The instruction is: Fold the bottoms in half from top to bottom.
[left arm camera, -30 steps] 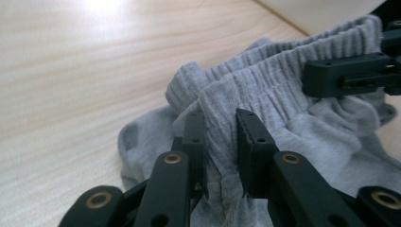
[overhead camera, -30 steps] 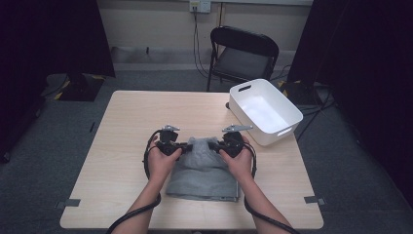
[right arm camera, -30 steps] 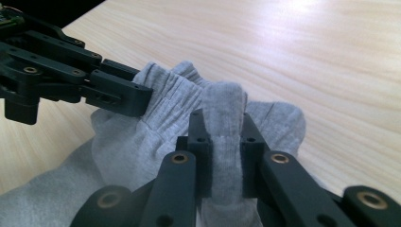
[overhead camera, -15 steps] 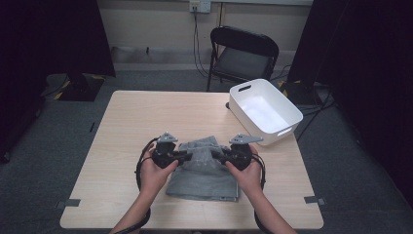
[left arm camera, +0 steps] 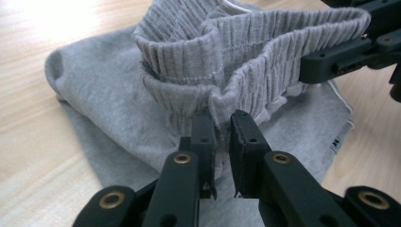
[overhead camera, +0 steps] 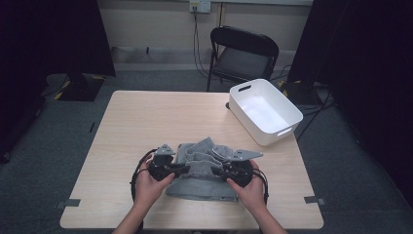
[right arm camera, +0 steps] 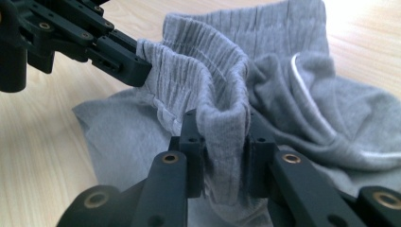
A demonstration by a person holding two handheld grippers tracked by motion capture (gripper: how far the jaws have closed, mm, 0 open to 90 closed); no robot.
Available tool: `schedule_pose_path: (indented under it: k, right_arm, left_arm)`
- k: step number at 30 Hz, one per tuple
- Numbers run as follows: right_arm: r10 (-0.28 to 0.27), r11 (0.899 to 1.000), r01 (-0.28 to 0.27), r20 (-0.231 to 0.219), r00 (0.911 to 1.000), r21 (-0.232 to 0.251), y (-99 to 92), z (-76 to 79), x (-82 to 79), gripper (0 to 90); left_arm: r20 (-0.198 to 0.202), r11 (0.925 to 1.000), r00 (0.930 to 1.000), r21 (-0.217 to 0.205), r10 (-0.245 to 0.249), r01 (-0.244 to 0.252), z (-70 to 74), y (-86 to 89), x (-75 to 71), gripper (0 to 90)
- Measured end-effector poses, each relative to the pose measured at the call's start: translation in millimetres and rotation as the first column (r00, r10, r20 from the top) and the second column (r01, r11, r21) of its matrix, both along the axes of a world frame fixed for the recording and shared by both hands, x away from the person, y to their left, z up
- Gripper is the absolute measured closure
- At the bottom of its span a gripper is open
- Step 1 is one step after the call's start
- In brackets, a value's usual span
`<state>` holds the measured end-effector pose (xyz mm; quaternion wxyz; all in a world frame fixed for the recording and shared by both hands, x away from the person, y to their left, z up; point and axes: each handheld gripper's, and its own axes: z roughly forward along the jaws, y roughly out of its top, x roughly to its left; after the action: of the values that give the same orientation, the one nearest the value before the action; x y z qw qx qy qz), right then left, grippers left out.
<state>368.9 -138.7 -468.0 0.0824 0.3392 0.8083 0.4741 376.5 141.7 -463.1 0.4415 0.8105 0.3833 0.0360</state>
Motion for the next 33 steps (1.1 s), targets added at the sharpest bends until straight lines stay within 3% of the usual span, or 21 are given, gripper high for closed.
schedule_pose_path:
  k: [6, 9, 12, 15, 17, 21, 24, 25, 26, 27, 33]
  right_arm:
    - [0.003, 1.0, -0.003, -0.006, 1.0, -0.006, -2.0, -4.4, -3.0, 75.1]
    - [0.0, 1.0, 0.0, -0.01, 1.0, -0.007, -3.1, -4.9, -1.4, 75.1]
    - [-0.001, 1.0, 0.001, -0.012, 0.9999, -0.007, -3.5, -4.5, 0.3, 75.3]
    - [0.005, 1.0, -0.005, -0.014, 0.9999, -0.006, -2.4, -5.7, 1.9, 75.3]
    - [0.006, 1.0, -0.006, -0.014, 0.9999, -0.004, -1.9, -6.4, 2.6, 75.3]
    - [0.005, 1.0, -0.005, -0.02, 0.9998, -0.004, -1.1, -6.0, 3.3, 75.0]
    - [0.007, 1.0, -0.007, -0.023, 0.9997, -0.004, -1.0, -4.3, 3.4, 72.1]
    - [0.007, 1.0, -0.007, -0.027, 0.9996, -0.003, -1.1, -3.3, 3.6, 64.7]
    - [0.007, 1.0, -0.007, -0.027, 0.9996, -0.003, -1.1, -3.3, 3.6, 64.7]
    - [0.001, 1.0, -0.001, -0.034, 0.9994, -0.003, -2.2, -0.9, 4.2, 57.0]
    - [-0.03, 0.999, 0.03, -0.03, 0.9991, 0.011, -21.2, 14.9, 10.6, 46.5]
  left_arm:
    - [-0.011, 0.9996, 0.9997, -0.019, 0.023, -0.023, -0.1, 0.2, 0.4, 77.9]
    - [-0.015, 0.9977, 0.9985, -0.041, 0.053, -0.054, 1.8, 3.1, 6.3, 66.3]
    - [0.001, 0.9922, 0.9944, -0.067, 0.105, -0.105, 5.4, 5.4, 13.7, 45.6]
    - [-0.011, 0.9894, 0.9938, -0.093, 0.111, -0.111, 9.0, 2.3, 24.7, 37.9]
    - [-0.012, 0.9902, 0.9936, -0.082, 0.112, -0.113, 8.3, -2.9, 29.2, 37.3]
    - [-0.033, 0.9908, 0.9935, -0.077, 0.109, -0.111, 5.6, -10.1, 34.1, 37.9]
    - [-0.044, 0.9935, 0.9939, -0.048, 0.101, -0.103, 5.5, -12.4, 35.4, 56.7]
    - [-0.047, 0.9941, 0.9944, -0.048, 0.095, -0.097, 6.3, -13.1, 34.8, 67.4]
    - [-0.05, 0.9959, 0.9956, -0.039, 0.08, -0.082, 7.5, -13.4, 34.3, 67.4]
    - [-0.049, 0.9967, 0.9961, -0.031, 0.074, -0.075, 9.1, -14.1, 33.3, 72.2]
    - [-0.027, 0.9986, 0.9985, -0.024, 0.048, -0.048, 14.1, -10.6, 28.4, 73.6]
